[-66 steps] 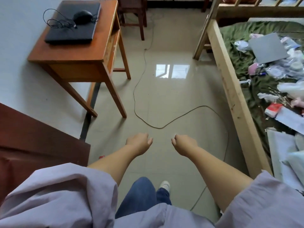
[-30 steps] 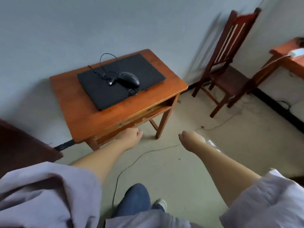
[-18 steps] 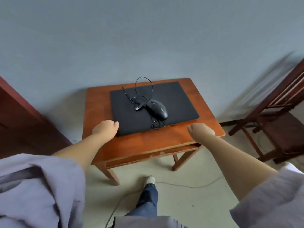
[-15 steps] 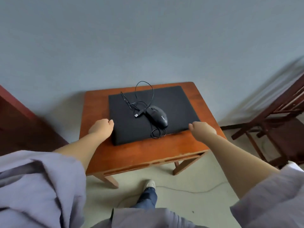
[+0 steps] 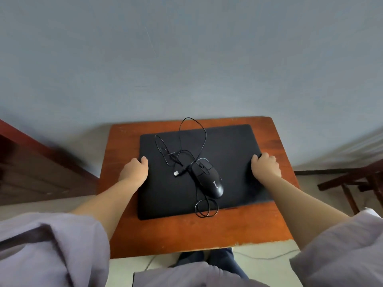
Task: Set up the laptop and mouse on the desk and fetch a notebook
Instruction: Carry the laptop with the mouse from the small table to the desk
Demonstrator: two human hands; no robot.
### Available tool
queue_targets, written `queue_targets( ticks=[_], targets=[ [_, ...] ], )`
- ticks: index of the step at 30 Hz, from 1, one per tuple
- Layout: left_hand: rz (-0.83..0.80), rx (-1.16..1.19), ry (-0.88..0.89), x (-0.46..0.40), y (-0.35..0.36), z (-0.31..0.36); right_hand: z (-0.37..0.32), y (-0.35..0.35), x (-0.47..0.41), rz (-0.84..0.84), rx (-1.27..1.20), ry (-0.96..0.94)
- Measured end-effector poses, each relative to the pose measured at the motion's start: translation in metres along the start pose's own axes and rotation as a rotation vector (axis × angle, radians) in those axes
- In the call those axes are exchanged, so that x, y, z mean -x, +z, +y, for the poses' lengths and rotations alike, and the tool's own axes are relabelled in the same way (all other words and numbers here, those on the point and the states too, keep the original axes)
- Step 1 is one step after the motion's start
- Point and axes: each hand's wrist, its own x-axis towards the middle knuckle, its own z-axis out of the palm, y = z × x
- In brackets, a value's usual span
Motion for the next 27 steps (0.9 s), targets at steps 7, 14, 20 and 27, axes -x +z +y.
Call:
queue_targets(
  ticks=[7, 14, 20, 27],
  targets=[
    [0.049, -0.022, -0.101, -0.006, 0.001, 0.001, -0.001, 0.005, -0.024, -0.028, -0.113, 0.131],
    [0.147, 0.156, -0.01, -0.003, 0.004, 0.019, 0.016, -0.001, -0.014, 0.009, -0.212, 0.14],
    [0.135, 0.137, 0.272, 0.012, 0.013, 0.095, 0.093, -0.022, 0.013, 0.148, -0.355, 0.284],
    [0.009, 0.057, 0.618, 0.099, 0.088, 0.222, 0.249, -0.057, 0.077, 0.347, -0.649, 0.655]
  ],
)
